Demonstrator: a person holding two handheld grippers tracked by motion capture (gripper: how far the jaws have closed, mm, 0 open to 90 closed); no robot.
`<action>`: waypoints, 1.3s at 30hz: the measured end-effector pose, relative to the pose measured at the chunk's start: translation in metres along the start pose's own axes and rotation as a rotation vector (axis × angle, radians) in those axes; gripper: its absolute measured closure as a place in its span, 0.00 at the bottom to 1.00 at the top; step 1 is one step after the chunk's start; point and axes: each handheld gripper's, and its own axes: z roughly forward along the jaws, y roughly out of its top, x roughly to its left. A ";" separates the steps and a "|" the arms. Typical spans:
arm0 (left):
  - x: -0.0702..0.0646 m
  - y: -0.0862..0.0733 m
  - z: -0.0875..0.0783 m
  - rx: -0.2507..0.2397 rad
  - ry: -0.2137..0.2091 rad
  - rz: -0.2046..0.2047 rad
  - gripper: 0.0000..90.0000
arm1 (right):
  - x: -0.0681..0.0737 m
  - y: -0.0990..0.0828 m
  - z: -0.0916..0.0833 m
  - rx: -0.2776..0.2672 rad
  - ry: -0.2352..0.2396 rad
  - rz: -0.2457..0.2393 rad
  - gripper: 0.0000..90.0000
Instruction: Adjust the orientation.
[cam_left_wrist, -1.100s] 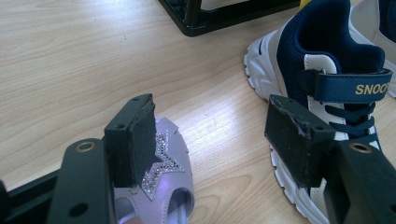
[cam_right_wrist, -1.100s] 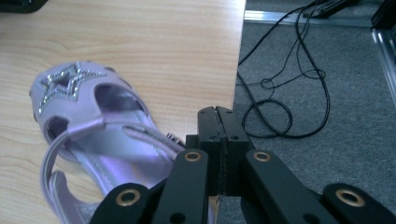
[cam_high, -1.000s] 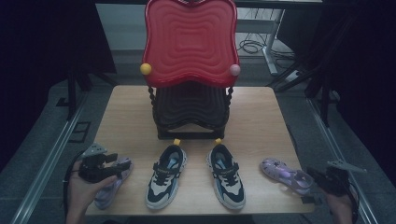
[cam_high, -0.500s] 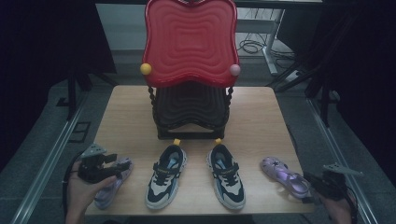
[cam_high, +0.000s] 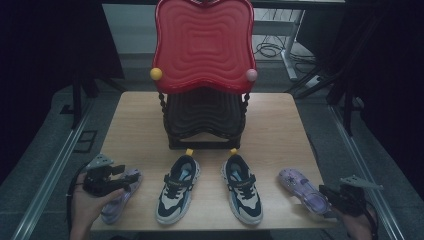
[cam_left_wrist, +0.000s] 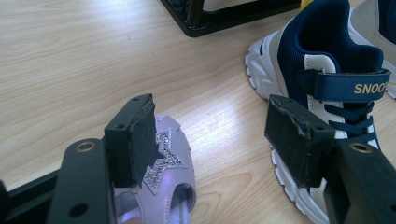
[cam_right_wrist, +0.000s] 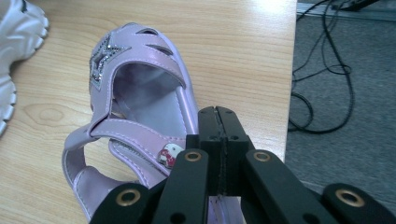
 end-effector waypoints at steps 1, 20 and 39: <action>0.000 0.000 0.000 -0.001 -0.001 -0.002 0.38 | 0.000 0.000 0.000 0.001 -0.002 -0.002 1.00; 0.002 -0.001 -0.003 -0.005 0.005 -0.006 0.38 | -0.018 -0.017 0.006 0.031 0.003 0.037 1.00; -0.001 -0.002 0.000 -0.001 0.012 -0.003 0.38 | -0.005 0.005 -0.016 -0.100 0.014 -0.007 0.98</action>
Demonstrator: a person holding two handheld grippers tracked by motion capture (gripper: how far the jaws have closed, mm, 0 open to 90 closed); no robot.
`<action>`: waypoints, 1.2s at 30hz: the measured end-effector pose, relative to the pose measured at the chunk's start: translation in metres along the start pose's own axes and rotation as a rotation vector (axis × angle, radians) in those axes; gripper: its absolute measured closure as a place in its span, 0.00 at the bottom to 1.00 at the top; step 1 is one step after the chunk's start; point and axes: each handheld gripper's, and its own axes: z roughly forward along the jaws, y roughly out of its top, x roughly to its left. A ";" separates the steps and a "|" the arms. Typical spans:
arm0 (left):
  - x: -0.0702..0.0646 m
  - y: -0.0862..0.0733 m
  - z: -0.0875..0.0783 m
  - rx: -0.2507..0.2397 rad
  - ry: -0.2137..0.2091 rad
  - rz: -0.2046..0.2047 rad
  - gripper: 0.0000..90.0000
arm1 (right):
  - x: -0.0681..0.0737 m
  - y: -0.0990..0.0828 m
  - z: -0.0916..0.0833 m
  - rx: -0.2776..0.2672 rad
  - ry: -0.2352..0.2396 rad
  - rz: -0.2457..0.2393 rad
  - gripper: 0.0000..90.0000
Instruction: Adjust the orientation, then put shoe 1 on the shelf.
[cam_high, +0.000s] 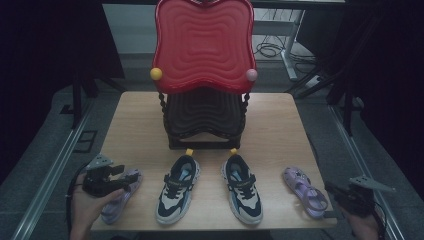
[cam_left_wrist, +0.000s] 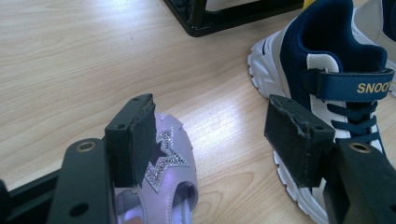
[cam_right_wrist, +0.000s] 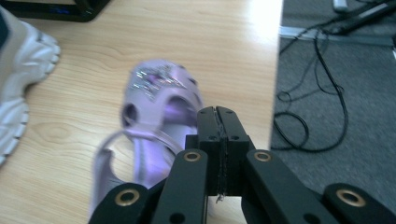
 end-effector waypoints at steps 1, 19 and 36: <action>0.000 -0.001 0.000 0.001 0.001 0.001 0.38 | 0.002 0.002 0.000 -0.003 0.011 -0.004 0.97; -0.003 -0.003 -0.015 0.024 0.027 -0.004 0.42 | 0.022 0.011 0.008 0.011 0.103 -0.069 0.80; -0.003 -0.044 -0.041 0.069 0.048 -0.044 0.46 | 0.036 0.006 0.001 0.027 0.114 -0.088 0.77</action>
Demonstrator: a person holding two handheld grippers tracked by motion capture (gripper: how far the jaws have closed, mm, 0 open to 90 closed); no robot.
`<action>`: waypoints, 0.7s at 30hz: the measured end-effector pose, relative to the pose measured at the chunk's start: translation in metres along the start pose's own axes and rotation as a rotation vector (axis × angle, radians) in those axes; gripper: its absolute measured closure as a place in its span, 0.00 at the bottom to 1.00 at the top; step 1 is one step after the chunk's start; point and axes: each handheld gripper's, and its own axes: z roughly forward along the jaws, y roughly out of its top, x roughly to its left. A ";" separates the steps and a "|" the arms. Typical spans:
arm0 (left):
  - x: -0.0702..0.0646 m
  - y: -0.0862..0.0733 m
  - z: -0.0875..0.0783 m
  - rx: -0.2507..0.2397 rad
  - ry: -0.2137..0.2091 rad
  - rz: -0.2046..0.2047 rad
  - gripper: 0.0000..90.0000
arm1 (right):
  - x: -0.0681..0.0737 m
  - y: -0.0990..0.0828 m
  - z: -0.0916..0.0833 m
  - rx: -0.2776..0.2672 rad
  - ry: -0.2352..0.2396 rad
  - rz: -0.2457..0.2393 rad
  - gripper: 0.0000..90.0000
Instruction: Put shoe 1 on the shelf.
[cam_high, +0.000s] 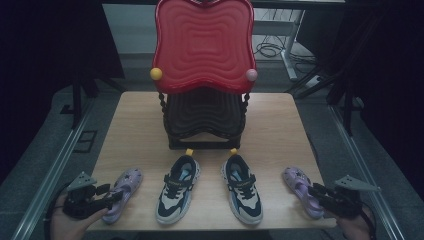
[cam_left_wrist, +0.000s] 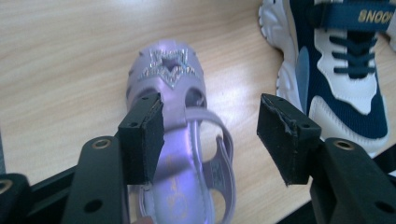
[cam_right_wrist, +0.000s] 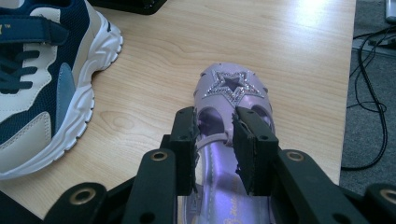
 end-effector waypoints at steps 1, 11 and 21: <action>0.000 -0.001 -0.001 0.000 0.001 -0.003 0.47 | 0.000 -0.001 0.000 0.002 0.001 0.000 0.78; -0.004 -0.015 0.006 0.052 -0.015 -0.007 0.56 | 0.006 -0.005 -0.001 0.023 0.012 -0.020 0.78; -0.003 -0.020 0.019 0.102 -0.007 -0.009 0.59 | 0.008 -0.012 0.000 0.045 0.018 -0.019 0.76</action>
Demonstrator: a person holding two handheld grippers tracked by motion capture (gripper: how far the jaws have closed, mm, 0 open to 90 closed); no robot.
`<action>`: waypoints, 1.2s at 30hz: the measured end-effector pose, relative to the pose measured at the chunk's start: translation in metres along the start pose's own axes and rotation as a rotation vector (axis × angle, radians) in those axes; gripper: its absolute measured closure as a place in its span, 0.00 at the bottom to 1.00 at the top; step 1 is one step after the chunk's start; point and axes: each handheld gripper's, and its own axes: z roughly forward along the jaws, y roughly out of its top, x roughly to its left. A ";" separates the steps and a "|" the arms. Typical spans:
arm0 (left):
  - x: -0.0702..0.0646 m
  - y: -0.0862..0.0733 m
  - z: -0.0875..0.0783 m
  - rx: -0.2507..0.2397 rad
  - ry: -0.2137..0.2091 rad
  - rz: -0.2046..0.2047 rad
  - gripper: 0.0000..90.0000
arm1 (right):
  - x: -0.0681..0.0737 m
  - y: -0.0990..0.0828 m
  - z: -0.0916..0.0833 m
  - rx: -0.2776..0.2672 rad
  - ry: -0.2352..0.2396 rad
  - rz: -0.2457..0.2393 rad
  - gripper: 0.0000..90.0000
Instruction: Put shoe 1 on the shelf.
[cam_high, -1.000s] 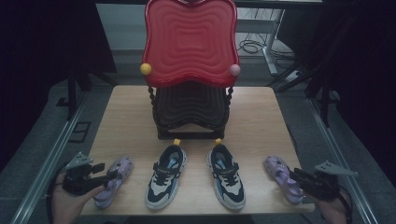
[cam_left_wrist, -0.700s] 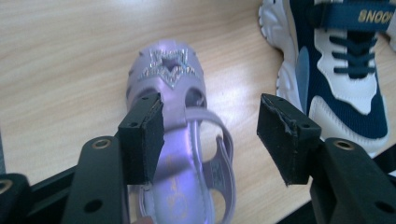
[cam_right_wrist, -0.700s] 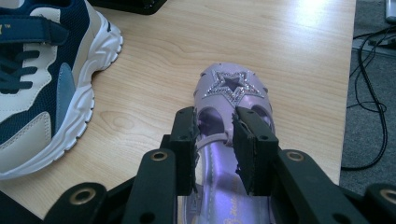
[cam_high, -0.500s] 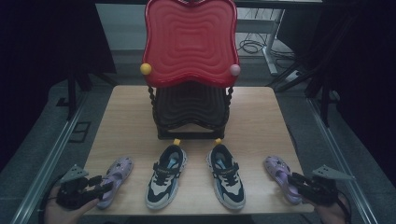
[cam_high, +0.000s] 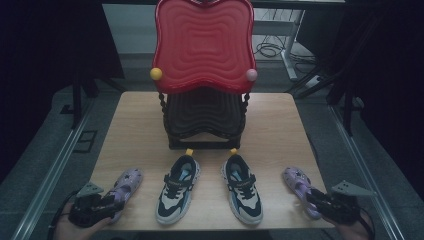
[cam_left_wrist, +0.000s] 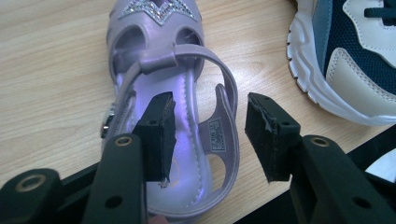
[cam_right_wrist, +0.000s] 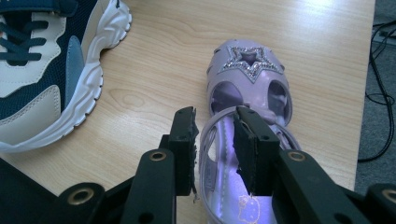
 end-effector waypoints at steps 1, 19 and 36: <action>0.000 0.000 0.001 0.001 -0.003 0.000 0.59 | 0.000 0.000 0.000 0.003 0.001 0.000 0.76; -0.001 0.001 0.014 0.035 -0.014 0.019 0.78 | -0.003 -0.010 0.017 0.101 -0.003 -0.004 0.77; 0.000 0.002 0.014 0.033 -0.028 0.034 0.93 | 0.000 -0.008 0.022 0.135 0.026 -0.022 0.94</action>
